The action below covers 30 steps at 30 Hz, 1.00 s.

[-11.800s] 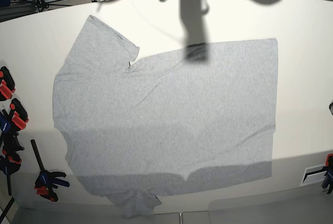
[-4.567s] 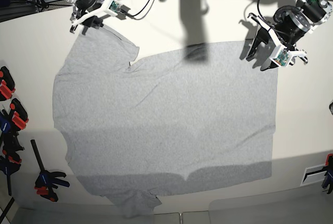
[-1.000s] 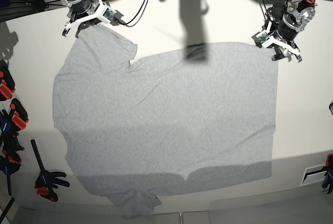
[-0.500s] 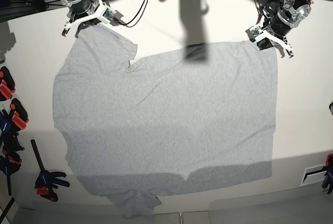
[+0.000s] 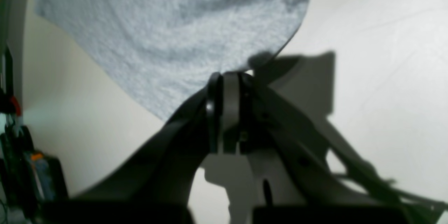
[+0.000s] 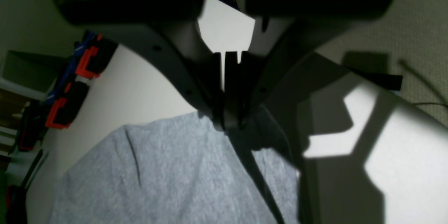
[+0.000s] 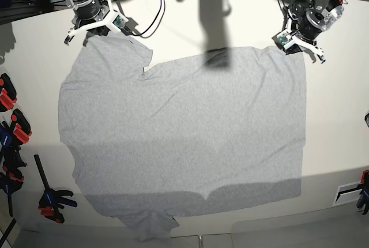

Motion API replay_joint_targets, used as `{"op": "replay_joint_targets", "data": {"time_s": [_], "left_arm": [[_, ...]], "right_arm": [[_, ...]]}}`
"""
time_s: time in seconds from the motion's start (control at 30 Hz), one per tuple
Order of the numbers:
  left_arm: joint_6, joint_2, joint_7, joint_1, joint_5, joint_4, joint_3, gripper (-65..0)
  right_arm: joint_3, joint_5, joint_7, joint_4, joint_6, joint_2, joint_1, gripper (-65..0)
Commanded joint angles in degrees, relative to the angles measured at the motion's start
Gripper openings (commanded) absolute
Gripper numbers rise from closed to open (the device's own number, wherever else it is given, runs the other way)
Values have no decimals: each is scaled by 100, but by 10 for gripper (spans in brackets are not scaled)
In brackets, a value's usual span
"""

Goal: Fold the T-shirt properly
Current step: 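Grasp the shirt's other shoulder corner with the left gripper, then pull both shoulder corners back to straighten the shirt flat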

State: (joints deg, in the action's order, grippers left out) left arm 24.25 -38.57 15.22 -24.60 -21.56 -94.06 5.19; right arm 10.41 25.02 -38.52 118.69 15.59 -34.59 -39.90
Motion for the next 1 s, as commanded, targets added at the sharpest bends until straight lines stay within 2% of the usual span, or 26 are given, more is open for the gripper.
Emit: {"op": "replay_joint_targets", "data": {"time_s": [0.0, 0.07, 0.17, 0.4, 0.5, 0.6, 0.7, 0.87, 0.97], "left_arm": [[57, -85, 293, -33, 175, -109, -22, -650], [59, -87, 719, -33, 603, -269, -22, -650], [59, -127, 949, -48, 911, -444, -22, -650], [46, -514, 1058, -518, 903, -772, -22, -650], [-234, -632, 1108, -732, 901, -804, -22, -650], [-439, -638, 1394, -890, 579, -804, -24, -650], [-560, -638, 1432, -1141, 195, -804, -26, -650], [-599, -638, 1451, -1547, 142, -839, -26, -650], [-997, -638, 1486, -1792, -138, -1016, -26, -650]], "right_arm": [[-26, 2, 11, 160, -68, -63, -39, -650], [-26, -55, -59, 216, -66, -63, -81, -650], [-26, -61, -83, 254, -70, -66, -225, -650], [-26, -52, -144, 256, -313, -63, -682, -650], [-26, 79, -151, 260, -378, -66, -826, -650], [-26, 317, -236, 260, -483, -68, -994, -650], [-26, 496, -310, 295, -590, -118, -1259, -650], [-26, 546, -348, 555, -1010, -450, -1853, -650], [-26, 870, -404, 789, -1213, -586, -2190, -650]]}}
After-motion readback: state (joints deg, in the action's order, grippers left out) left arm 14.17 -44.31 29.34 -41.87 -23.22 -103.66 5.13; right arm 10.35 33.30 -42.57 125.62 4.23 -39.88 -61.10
